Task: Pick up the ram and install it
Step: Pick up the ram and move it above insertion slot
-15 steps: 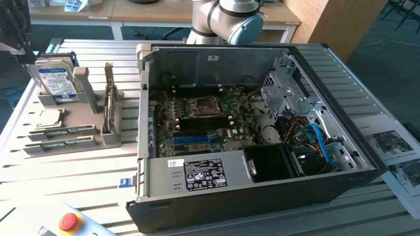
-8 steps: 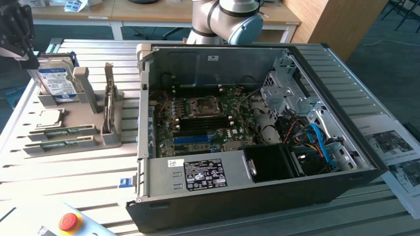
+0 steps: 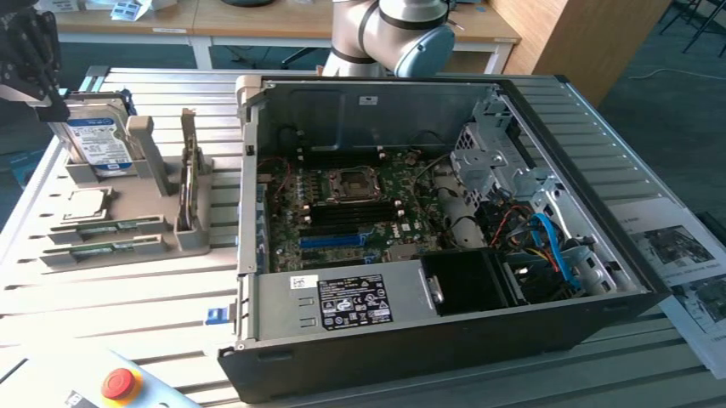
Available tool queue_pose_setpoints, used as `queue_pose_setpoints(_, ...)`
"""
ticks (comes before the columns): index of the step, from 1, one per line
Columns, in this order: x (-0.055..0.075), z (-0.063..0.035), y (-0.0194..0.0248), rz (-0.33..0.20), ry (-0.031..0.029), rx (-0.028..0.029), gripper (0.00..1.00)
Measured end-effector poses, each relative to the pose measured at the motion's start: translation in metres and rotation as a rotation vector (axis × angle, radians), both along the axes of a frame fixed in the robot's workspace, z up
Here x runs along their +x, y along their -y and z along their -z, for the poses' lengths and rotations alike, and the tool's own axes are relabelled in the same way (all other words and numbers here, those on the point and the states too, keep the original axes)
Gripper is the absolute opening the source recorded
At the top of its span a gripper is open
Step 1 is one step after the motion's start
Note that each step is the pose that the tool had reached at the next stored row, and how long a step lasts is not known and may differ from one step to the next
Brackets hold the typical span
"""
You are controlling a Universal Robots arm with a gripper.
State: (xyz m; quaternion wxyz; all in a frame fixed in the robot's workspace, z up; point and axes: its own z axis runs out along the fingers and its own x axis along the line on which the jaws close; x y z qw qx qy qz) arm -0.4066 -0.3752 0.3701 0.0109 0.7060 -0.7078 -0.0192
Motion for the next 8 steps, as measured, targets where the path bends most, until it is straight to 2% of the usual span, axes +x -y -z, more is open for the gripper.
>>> queue_pose_setpoints(3, 0.0000, 0.0000, 0.0000, 0.000, 0.0057, 0.0001, 0.11)
queue_pose_setpoints(8, 0.0000, 0.0004, 0.0000, 0.000, 0.0061, 0.0001, 0.11)
